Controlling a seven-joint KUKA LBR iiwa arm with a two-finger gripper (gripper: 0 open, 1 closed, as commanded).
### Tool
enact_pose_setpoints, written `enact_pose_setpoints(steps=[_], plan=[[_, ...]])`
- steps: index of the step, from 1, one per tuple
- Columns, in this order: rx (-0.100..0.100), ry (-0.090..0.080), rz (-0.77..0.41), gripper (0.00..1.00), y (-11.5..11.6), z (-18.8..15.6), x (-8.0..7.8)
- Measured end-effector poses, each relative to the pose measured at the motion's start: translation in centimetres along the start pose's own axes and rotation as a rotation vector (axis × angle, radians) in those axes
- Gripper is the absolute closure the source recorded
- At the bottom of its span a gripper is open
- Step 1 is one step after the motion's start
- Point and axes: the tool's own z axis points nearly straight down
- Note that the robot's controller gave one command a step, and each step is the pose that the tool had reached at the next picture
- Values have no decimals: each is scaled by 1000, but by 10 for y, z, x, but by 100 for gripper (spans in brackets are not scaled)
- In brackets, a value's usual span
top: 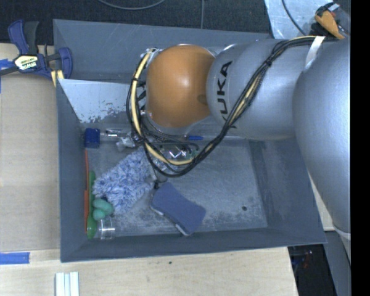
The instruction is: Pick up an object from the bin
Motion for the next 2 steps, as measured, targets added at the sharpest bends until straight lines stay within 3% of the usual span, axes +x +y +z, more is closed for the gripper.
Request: enact_pose_setpoints(steps=[1, 2], plan=[[5, -13, 35, 0, -6, 57, 0], [8, -21, -344, 100, -4, 55, -2]])
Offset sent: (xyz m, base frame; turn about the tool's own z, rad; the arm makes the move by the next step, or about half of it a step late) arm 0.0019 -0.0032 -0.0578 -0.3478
